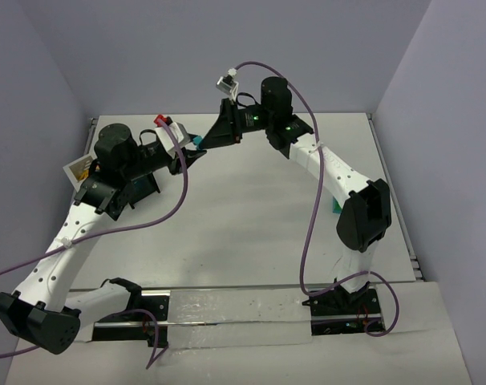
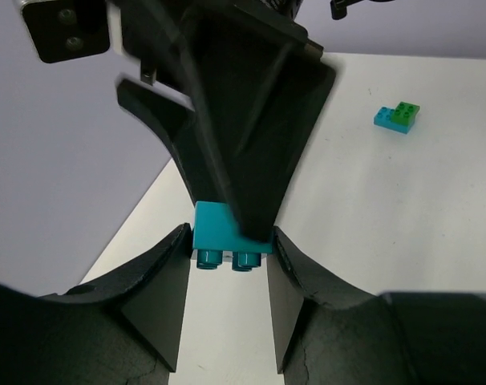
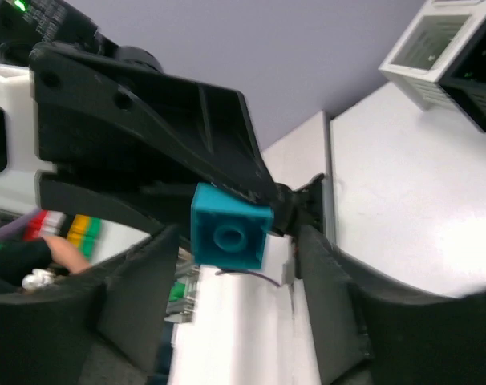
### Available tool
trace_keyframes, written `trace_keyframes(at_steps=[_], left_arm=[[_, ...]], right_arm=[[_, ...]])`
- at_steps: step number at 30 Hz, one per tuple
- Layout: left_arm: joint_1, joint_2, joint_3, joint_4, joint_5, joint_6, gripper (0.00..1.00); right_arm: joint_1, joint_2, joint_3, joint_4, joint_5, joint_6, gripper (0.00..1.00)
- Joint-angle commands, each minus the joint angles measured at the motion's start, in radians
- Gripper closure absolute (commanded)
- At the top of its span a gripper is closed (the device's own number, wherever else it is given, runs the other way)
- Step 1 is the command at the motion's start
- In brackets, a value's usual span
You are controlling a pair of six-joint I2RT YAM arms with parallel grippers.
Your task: Sort the legos into containers by color
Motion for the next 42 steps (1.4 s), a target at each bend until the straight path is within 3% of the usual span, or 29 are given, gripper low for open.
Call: trace_keyframes(at_steps=[1,4,7,9,14,19,33,36,42], left_arm=[[0.0,-0.023,0.053,-0.015,-0.08,-0.016,1.0],[0.027,-0.006,0.069,-0.152,-0.218,-0.071,1.0],[0.118,0.07,0.141,-0.322,-0.26,-0.181,1.0],[0.248,0.147,0.188,-0.407,-0.223,-0.254,1.0],[0.456,0.263,0.215,-0.497,-0.24,-0.297,1.0],[0.57,0.369,0.239,-0.545,-0.285,-0.288,1.0],[0.581,0.466,0.193,-0.526,-0.401,-0.232,0.99],[0.58,0.484,0.185,-0.507,-0.411,-0.23,0.88],[0.578,0.533,0.21,-0.493,-0.403,-0.218,0.75]], right_arm=[[-0.069,-0.021,0.005,-0.121,0.037,-0.135,0.21],[-0.155,-0.049,0.045,-0.376,0.181,-0.376,0.13],[-0.242,-0.085,0.066,-0.592,0.351,-0.631,0.07],[-0.287,-0.119,0.026,-0.663,0.43,-0.761,0.06],[-0.381,-0.215,-0.084,-0.751,0.54,-0.916,0.03],[-0.423,-0.256,-0.144,-0.822,0.592,-1.002,0.03],[-0.466,-0.299,-0.208,-0.855,0.585,-1.018,0.03],[-0.477,-0.298,-0.216,-0.877,0.609,-1.037,0.03],[-0.507,-0.29,-0.216,-0.936,0.66,-1.077,0.04]])
